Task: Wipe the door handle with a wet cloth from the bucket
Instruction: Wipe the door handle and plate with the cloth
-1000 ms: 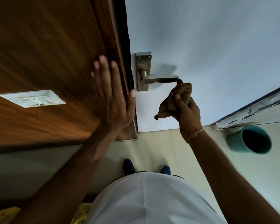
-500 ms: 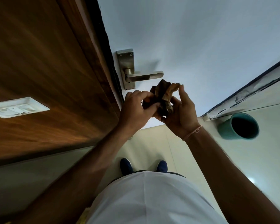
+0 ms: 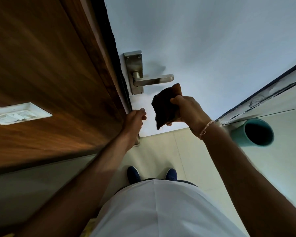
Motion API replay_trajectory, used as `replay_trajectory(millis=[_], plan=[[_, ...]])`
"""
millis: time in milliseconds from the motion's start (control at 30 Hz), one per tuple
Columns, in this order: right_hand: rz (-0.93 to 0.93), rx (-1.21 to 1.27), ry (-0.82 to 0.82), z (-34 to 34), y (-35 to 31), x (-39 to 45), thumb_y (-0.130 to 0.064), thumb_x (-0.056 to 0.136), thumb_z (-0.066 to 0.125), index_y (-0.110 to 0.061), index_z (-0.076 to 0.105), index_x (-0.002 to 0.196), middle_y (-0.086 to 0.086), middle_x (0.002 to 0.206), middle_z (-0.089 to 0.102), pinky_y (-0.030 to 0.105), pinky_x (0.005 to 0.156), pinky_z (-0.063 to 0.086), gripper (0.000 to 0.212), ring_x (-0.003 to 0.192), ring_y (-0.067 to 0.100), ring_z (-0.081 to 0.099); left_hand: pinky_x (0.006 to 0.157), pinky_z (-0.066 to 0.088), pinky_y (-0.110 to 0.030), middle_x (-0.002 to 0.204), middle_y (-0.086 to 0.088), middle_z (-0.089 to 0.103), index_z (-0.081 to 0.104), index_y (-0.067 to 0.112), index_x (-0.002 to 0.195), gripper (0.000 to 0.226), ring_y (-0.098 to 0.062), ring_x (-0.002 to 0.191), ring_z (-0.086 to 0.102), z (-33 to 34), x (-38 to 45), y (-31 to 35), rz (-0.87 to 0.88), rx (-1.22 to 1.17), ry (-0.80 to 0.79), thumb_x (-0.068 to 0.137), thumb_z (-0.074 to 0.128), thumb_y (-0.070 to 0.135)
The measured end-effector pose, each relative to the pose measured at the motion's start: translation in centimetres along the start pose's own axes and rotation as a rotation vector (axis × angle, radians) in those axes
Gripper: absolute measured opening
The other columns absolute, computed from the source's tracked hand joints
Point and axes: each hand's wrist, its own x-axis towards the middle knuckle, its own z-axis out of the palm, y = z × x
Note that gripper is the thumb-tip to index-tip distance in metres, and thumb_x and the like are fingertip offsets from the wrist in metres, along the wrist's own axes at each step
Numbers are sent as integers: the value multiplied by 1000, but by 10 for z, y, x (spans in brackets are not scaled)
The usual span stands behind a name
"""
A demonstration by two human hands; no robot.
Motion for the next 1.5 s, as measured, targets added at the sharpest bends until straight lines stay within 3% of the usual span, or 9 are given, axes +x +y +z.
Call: replay_trajectory(millis=[133, 400, 600, 733, 900, 1067, 1233, 1333, 1500], plan=[[-107, -201, -25, -8, -7, -4, -25, 103, 53, 2, 68, 99, 20, 92, 72, 42, 83, 53, 32, 88, 33, 66, 96, 53, -43, 118, -10, 77, 70, 14, 114, 57, -27, 107, 69, 0, 11, -4, -174, -175, -97, 108, 43, 64], [-129, -153, -77, -31, -18, -10, -11, 108, 56, 1, 72, 107, 31, 107, 74, 54, 92, 64, 20, 99, 47, 74, 127, 32, -54, 163, -18, 48, 42, 11, 160, 111, -43, 153, 45, 1, 12, -21, -448, -522, -357, 83, 59, 88], [-28, -165, 23, -45, 2, 14, -14, 102, 58, -5, 73, 97, 23, 101, 73, 58, 100, 62, 18, 106, 49, 73, 128, 38, -56, 146, -18, 66, 59, 12, 149, 76, -40, 136, 64, 6, 6, -25, -405, -722, -421, 98, 61, 68], [-32, -299, 81, -41, 24, 27, -12, 102, 53, 6, 69, 104, 14, 87, 62, 37, 79, 48, 25, 85, 29, 60, 112, 54, -50, 95, -5, 80, 74, 12, 123, 22, -18, 92, 79, 9, 6, -23, -257, -552, -385, 107, 59, 18], [-130, -516, 95, -6, 38, 22, -12, 98, 52, -8, 68, 99, 15, 93, 73, 38, 73, 50, 16, 90, 36, 67, 86, 64, -46, 126, -14, 77, 73, 13, 130, 33, -37, 120, 74, 11, 0, -8, -94, -377, -199, 97, 75, 16], [-53, -33, -22, 27, 42, 16, -66, 93, 64, -17, 77, 109, 8, 100, 82, 46, 86, 67, 53, 95, 30, 80, 108, 55, -50, 130, -11, 77, 74, 18, 135, 73, -32, 122, 73, 8, -28, 18, -6, -259, -227, 107, 32, 71], [26, 315, -106, 32, 43, 28, -31, 87, 91, -5, 74, 123, 20, 117, 80, 51, 92, 67, 47, 107, 37, 80, 126, 37, -41, 143, -8, 70, 64, 11, 147, 103, -17, 140, 62, -12, -44, 27, 120, -163, -313, 103, -4, 75], [148, 612, -230, 39, 42, 30, -15, 93, 76, 3, 66, 136, 31, 133, 70, 66, 103, 58, 47, 124, 50, 69, 135, 22, -50, 139, -12, 72, 70, 5, 138, 112, -18, 144, 58, -24, -45, 24, 201, -130, -335, 100, -7, 78], [242, 788, -252, 48, 44, 33, -6, 100, 54, -7, 50, 153, 30, 147, 63, 57, 94, 64, 53, 132, 54, 63, 129, 34, -47, 119, -8, 81, 81, 6, 115, 97, -17, 129, 68, -36, -55, 22, 325, -137, -89, 102, 8, 69]])
